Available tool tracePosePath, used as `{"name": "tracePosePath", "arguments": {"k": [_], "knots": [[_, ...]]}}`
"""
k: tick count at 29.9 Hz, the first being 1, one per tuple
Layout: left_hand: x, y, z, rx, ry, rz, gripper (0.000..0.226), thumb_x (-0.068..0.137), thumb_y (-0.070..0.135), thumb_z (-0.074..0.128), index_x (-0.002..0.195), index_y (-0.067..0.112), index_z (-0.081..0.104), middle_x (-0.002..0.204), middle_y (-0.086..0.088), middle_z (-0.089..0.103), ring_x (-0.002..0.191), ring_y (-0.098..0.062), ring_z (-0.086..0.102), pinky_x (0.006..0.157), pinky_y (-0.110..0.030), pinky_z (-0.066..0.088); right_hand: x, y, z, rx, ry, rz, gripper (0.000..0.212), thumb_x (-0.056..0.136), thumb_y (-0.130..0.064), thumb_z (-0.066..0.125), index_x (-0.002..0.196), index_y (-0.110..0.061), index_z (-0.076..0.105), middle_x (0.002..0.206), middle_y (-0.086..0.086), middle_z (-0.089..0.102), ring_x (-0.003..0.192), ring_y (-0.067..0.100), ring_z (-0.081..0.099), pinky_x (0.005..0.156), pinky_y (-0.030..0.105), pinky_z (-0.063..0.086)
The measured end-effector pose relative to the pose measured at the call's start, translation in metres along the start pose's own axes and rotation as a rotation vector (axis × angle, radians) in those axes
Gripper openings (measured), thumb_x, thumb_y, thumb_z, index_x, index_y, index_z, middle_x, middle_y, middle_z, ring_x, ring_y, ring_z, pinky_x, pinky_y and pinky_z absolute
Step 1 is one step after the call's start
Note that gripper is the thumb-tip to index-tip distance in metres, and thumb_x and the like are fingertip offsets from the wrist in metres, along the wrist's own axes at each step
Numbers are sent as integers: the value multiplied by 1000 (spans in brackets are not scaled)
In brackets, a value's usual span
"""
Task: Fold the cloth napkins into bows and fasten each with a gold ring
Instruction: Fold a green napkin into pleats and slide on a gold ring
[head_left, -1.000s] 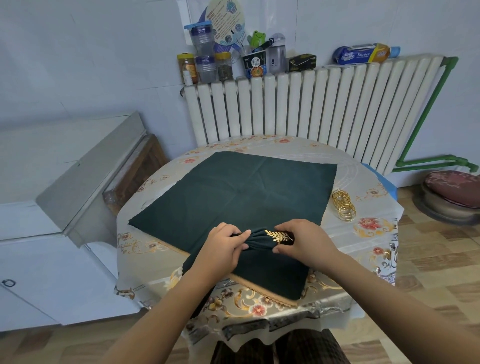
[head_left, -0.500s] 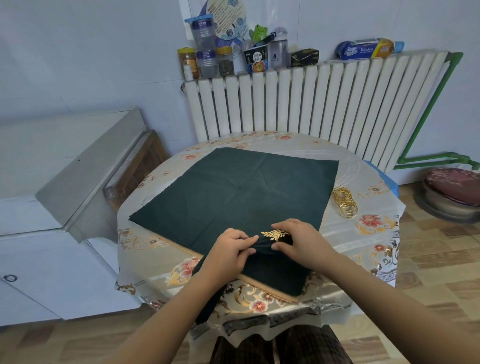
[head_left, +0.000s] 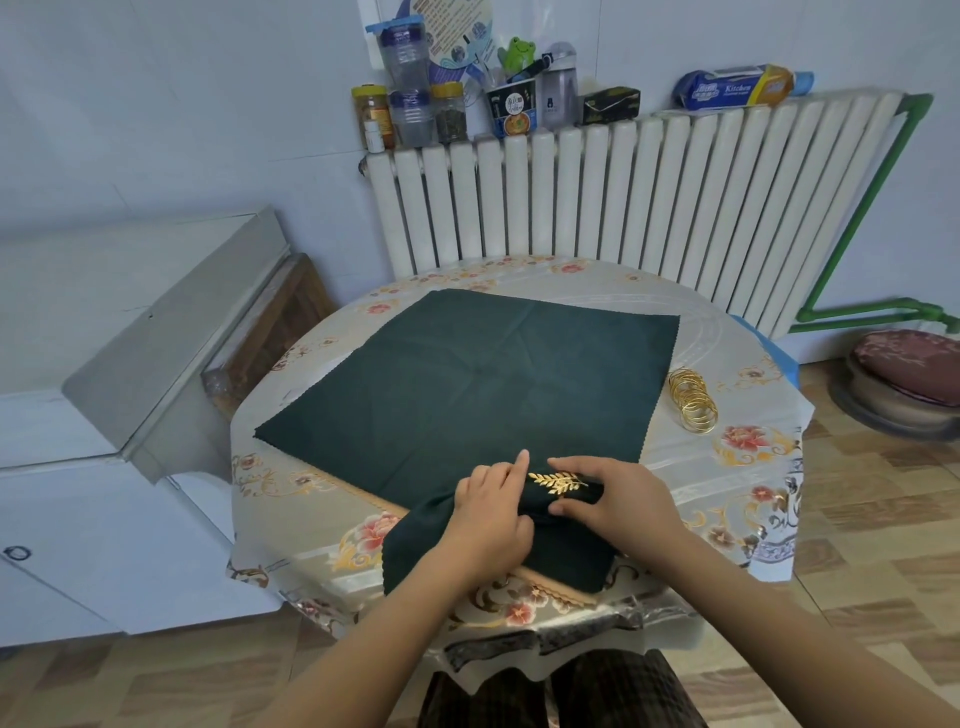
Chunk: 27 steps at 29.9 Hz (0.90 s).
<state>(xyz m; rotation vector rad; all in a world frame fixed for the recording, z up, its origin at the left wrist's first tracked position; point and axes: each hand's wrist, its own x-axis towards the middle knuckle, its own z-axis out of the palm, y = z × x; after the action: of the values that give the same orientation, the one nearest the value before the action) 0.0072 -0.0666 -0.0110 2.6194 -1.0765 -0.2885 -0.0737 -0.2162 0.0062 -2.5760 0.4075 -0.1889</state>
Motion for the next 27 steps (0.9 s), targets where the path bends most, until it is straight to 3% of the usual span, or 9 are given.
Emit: {"name": "tracePosePath", "arguments": {"k": [5,8,14,17,21,27], "knots": [[5,-2,2,-31,-4,-12,69,92,50,46,150,23,18,140,4,33,131,-17,24,108,-33,17,-8,-2,0,-25,25,36,51,77,-55,66,125,-49,51,121,-24,60,106,2,57,75,16,42],[7,-3,-1,-50,7,-20,64,92,49,48,148,27,25,137,4,37,126,-16,28,106,-32,19,-13,-9,-4,-109,42,42,48,78,-59,61,123,-44,53,116,-22,61,100,1,58,70,15,43],[6,-5,1,-39,-22,11,77,87,52,55,150,26,18,141,7,32,130,-16,23,108,-33,15,-16,-18,-5,-291,-5,45,46,83,-58,55,123,-36,54,112,-14,61,98,7,59,72,23,47],[8,-5,-3,-77,-58,10,85,78,55,64,147,28,24,137,7,35,128,-15,24,106,-32,16,-14,-11,0,-204,-43,97,51,81,-57,59,127,-36,51,116,-14,62,102,8,58,76,24,48],[8,-6,0,-239,116,21,45,84,39,63,127,33,53,119,10,53,115,-14,40,98,-30,24,-17,-3,10,75,17,145,48,77,-49,69,122,-37,57,110,-15,65,100,7,59,77,23,48],[9,-15,-10,-523,16,19,33,79,21,72,105,38,64,101,16,60,105,-8,50,96,-30,38,-14,1,21,354,74,124,40,73,-32,78,110,-38,64,99,-23,64,96,2,59,82,22,48]]}}
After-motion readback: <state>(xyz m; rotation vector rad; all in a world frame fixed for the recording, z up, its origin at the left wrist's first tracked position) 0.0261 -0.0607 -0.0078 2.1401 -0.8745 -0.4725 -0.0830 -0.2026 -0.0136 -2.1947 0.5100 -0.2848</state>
